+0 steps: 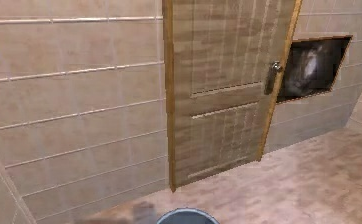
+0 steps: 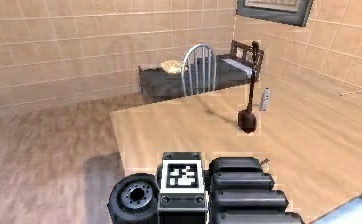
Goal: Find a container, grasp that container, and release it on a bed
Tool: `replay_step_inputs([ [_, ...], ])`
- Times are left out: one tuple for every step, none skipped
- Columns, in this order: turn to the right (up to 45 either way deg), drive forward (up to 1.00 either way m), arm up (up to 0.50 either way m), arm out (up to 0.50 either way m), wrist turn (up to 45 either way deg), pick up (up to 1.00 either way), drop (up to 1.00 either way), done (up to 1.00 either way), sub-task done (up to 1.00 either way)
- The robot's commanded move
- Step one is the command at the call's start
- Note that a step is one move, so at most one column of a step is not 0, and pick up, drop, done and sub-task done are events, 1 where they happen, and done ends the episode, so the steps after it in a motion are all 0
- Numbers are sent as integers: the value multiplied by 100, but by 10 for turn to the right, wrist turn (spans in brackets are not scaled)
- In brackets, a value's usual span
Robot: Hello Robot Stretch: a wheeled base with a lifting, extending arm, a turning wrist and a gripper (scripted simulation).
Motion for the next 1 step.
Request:
replay_step_inputs([
  [-210, 0, 0, 0, 0, 0, 0, 0, 0],
])
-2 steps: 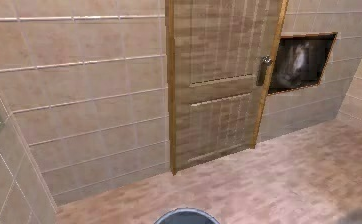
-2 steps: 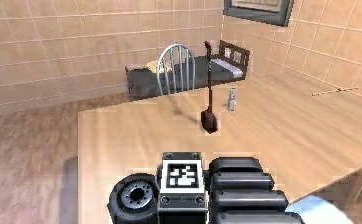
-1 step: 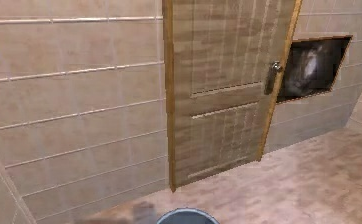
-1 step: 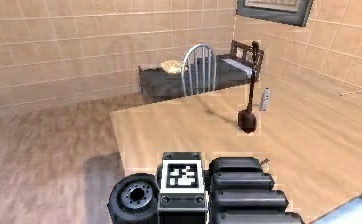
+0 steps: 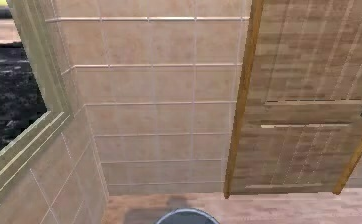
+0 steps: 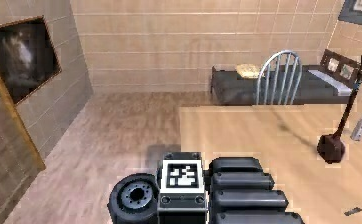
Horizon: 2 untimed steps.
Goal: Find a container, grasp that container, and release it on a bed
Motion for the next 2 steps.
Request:
replay_step_inputs([
  [0, 30, 0, 0, 0, 0, 0, 0, 0],
  [450, 0, 0, 0, 0, 0, 0, 0, 0],
])
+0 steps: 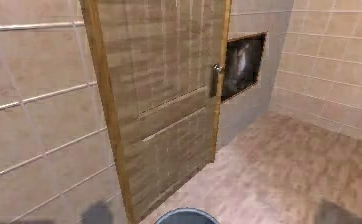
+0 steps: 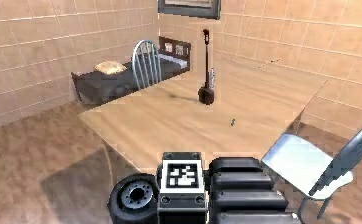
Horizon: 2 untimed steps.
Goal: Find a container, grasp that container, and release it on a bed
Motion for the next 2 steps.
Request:
replay_step_inputs([
  [360, 0, 0, 0, 0, 0, 0, 0, 0],
  [0, 100, 0, 0, 0, 0, 0, 0, 0],
])
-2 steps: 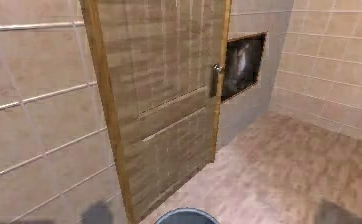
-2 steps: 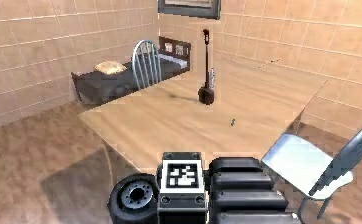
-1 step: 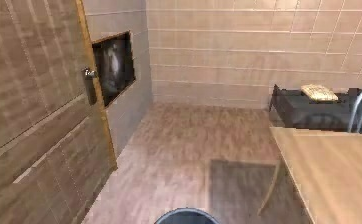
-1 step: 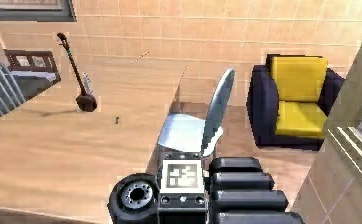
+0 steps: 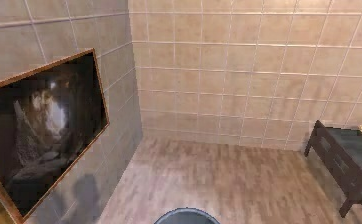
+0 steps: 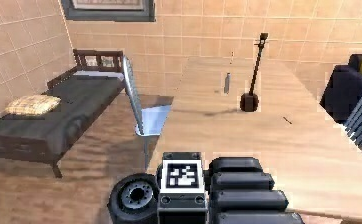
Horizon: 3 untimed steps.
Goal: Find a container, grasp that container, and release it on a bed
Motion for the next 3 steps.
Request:
replay_step_inputs([
  [60, 0, 0, 0, 0, 0, 0, 0, 0],
  [0, 15, 0, 0, 0, 0, 0, 0, 0],
  [450, 0, 0, 0, 0, 0, 0, 0, 0],
])
